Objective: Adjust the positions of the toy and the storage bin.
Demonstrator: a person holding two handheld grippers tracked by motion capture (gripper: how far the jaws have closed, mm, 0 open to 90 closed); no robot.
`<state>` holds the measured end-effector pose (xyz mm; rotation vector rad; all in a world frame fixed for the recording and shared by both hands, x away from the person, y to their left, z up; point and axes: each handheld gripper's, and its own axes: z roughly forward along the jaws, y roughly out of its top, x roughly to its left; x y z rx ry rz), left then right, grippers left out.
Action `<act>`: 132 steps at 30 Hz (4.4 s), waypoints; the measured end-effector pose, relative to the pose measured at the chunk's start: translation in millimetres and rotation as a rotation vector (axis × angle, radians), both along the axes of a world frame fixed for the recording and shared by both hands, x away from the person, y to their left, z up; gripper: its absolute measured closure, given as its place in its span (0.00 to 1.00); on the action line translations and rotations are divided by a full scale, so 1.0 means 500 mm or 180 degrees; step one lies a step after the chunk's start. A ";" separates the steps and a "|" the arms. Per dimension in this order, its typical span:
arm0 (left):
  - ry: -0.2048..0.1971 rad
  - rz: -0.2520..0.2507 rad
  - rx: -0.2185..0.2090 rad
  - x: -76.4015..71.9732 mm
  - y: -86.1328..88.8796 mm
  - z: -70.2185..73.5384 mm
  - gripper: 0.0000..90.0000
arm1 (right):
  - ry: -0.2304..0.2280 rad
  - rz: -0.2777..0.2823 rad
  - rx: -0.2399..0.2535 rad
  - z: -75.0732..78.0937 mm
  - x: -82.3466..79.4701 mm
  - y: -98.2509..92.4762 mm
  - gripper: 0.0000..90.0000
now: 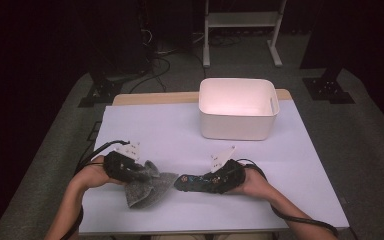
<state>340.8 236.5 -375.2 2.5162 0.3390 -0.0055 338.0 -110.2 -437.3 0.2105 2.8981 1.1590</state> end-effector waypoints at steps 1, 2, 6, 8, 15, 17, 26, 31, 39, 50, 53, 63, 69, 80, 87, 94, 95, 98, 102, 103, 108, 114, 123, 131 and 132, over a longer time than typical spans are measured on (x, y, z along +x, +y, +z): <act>0.0004 0.0038 0.0006 0.001 0.010 0.000 0.84 | 0.0007 0.0009 -0.0013 0.001 0.001 -0.003 0.62; 0.0013 0.0071 -0.0001 0.001 0.017 -0.001 0.84 | 0.0003 0.0007 -0.0019 0.003 0.002 -0.008 0.62; 0.0035 0.0242 0.0016 0.001 0.058 -0.005 0.84 | -0.0002 -0.0050 -0.0041 0.007 0.013 -0.036 0.62; 0.0045 0.0304 0.0034 0.001 0.074 -0.005 0.84 | 0.0028 -0.0089 -0.0034 0.007 0.019 -0.052 0.62; 0.0029 0.0508 0.0042 -0.001 0.119 -0.005 0.84 | 0.0049 -0.0230 -0.0013 0.004 0.037 -0.123 0.62; 0.0031 0.0531 0.0035 -0.001 0.122 -0.007 0.83 | 0.0052 -0.0239 -0.0008 0.004 0.039 -0.128 0.62; 0.0029 0.0584 -0.0016 0.010 0.099 -0.015 0.61 | 0.0161 -0.0333 0.0106 0.011 0.039 -0.136 0.52; 0.0019 0.0572 -0.0083 0.017 0.075 -0.003 0.52 | 0.0173 -0.0312 0.0117 0.024 0.039 -0.119 0.50; 0.0020 0.0463 -0.0077 0.018 0.047 -0.004 0.46 | 0.0318 -0.0283 0.0132 0.024 0.044 -0.104 0.46; 0.0029 0.0377 -0.0130 0.026 0.014 -0.002 0.40 | 0.0392 -0.0337 0.0247 0.052 0.056 -0.113 0.43; 0.0030 0.0362 -0.0148 0.027 0.009 -0.004 0.39 | 0.0381 -0.0359 0.0282 0.059 0.059 -0.117 0.42; 0.0102 0.0305 -0.0120 0.025 -0.004 -0.021 0.35 | 0.0471 -0.0440 0.0388 0.065 0.077 -0.125 0.41; 0.0105 0.0288 -0.0116 0.024 -0.003 -0.021 0.34 | 0.0496 -0.0431 0.0421 0.066 0.080 -0.123 0.41; 0.0189 0.0275 -0.0085 0.024 -0.007 -0.033 0.32 | 0.0662 -0.0472 0.0410 0.055 0.087 -0.122 0.41; 0.0214 0.0240 -0.0069 0.022 -0.012 -0.035 0.31 | 0.0736 -0.0404 0.0405 0.051 0.075 -0.116 0.41; 0.0225 0.0239 -0.0071 0.021 -0.012 -0.037 0.31 | 0.0650 -0.0311 0.0341 0.044 0.048 -0.099 0.38; 0.0228 0.0237 -0.0065 0.020 -0.012 -0.037 0.31 | 0.0640 -0.0290 0.0322 0.043 0.045 -0.097 0.38; 0.0223 0.0240 -0.0067 0.018 -0.011 -0.038 0.31 | 0.0545 -0.0260 0.0323 0.034 0.027 -0.090 0.38; 0.0221 0.0243 -0.0061 0.017 -0.008 -0.037 0.31 | 0.0498 -0.0216 0.0274 0.021 0.010 -0.084 0.38; 0.0224 0.0247 -0.0066 0.015 -0.008 -0.036 0.31 | 0.0478 -0.0185 0.0230 0.015 0.004 -0.081 0.36; 0.0197 0.0238 -0.0069 0.011 -0.011 -0.037 0.31 | 0.0279 -0.0203 0.0165 0.002 -0.023 -0.082 0.35; 0.0183 0.0225 -0.0070 0.007 -0.017 -0.047 0.31 | 0.0192 -0.0196 0.0214 -0.002 -0.030 -0.089 0.35; 0.0135 0.0286 -0.0050 -0.005 -0.022 -0.058 0.27 | 0.0020 -0.0203 0.0190 -0.004 -0.049 -0.091 0.35; 0.0092 0.0314 -0.0028 -0.012 -0.028 -0.068 0.22 | 0.0131 -0.0213 0.0248 -0.004 -0.051 -0.099 0.36; 0.0084 0.0313 -0.0031 -0.013 -0.029 -0.067 0.22 | 0.0114 -0.0196 0.0238 -0.005 -0.050 -0.099 0.36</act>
